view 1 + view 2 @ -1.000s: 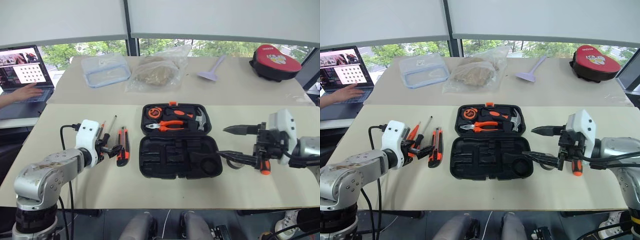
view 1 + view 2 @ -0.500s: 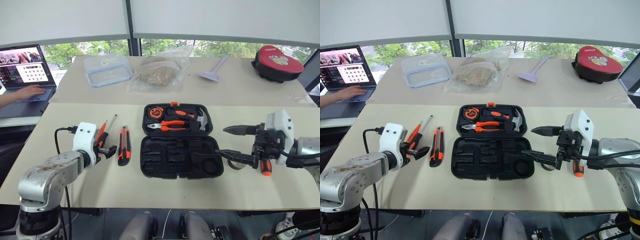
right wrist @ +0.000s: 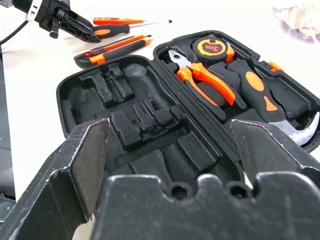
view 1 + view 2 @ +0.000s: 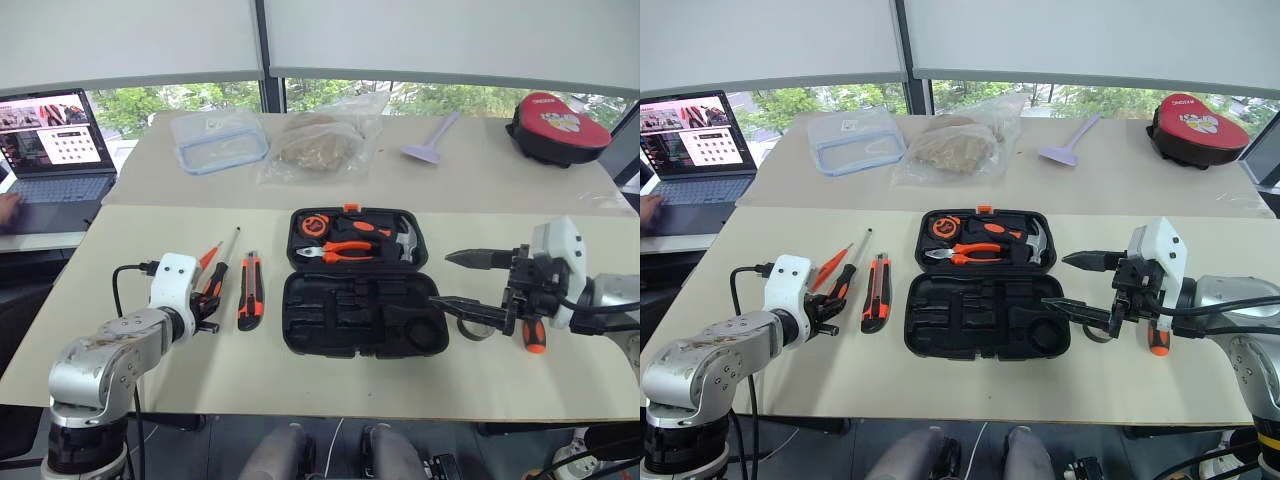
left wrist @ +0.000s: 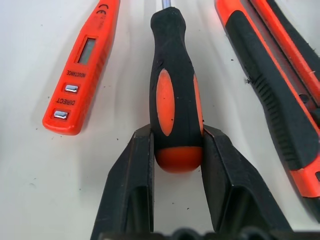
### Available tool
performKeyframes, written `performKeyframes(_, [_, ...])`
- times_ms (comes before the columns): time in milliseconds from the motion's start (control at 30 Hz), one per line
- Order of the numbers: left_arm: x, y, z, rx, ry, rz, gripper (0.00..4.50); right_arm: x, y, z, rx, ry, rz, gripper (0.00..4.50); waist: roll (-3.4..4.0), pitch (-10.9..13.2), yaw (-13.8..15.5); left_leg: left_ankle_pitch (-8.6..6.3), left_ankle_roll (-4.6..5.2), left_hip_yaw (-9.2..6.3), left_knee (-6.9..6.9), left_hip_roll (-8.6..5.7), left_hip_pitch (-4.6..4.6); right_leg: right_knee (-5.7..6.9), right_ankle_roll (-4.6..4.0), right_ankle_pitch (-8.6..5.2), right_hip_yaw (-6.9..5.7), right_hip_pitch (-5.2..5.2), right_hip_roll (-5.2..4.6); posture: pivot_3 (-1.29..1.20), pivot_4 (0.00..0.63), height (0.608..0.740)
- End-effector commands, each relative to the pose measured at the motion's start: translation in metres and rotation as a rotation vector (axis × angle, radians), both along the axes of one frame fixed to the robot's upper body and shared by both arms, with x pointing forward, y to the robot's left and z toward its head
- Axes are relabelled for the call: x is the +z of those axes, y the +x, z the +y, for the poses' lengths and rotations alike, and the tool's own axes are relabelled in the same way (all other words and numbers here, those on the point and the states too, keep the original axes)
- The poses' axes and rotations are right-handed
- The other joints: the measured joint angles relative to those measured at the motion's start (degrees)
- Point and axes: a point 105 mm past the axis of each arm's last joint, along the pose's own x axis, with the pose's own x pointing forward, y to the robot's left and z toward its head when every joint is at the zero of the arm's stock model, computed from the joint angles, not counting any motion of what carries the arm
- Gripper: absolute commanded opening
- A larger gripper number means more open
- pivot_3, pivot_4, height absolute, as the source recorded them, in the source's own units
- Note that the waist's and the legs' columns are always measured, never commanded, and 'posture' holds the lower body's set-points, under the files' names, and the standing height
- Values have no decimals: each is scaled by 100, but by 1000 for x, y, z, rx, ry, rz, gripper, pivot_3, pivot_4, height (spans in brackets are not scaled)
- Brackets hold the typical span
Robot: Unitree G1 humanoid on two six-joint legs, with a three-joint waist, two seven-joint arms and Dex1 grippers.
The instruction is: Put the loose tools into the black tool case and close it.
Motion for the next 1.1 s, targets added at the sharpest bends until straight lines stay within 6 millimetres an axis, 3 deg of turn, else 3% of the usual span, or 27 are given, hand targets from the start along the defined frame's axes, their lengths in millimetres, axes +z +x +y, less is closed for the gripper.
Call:
performKeyframes(33, [24,7,-8,-84,-3,-93,833,11,-4,0,6,0,-35,4500,-2,1,-5,0,0,0,0,0,0,1,0,0,0,0,0,0,150,722])
performKeyframes(133, [60,12,-24,-286,9,-241,833,9,-3,-10,-29,-13,-27,4500,-13,8,-6,0,-1,0,0,1,-4,7,-1,0,0,-2,0,0,150,722])
performKeyframes(267, [89,8,-46,-645,56,-352,833,8,-2,-24,-74,-16,1,4500,-13,8,-39,2,-4,3,-1,1,-6,1,-4,1,0,-3,0,0,150,722])
performKeyframes(400, [85,8,-64,-981,154,-336,833,5,-4,-28,-90,-12,24,4500,-12,8,-39,6,-10,1,-3,2,-5,-4,-7,0,-5,-1,2,0,150,722])
performKeyframes(533, [65,32,-91,-1227,308,-296,833,-3,-6,-28,-119,-31,7,4500,-14,9,-22,8,-10,1,-1,2,-6,-10,-10,2,-7,7,0,0,150,722])
performKeyframes(800, [42,59,-127,-1390,457,-266,833,-6,-15,-25,-161,-24,-14,4500,-17,10,-76,40,48,-6,36,5,-69,-3,-5,8,-4,-35,1,0,150,722])
performKeyframes(1100, [40,69,-119,-1303,458,-225,833,-9,-18,-26,-195,-16,-21,4500,-18,10,-53,37,53,-9,66,7,-76,30,-5,8,2,-42,-9,0,150,722])
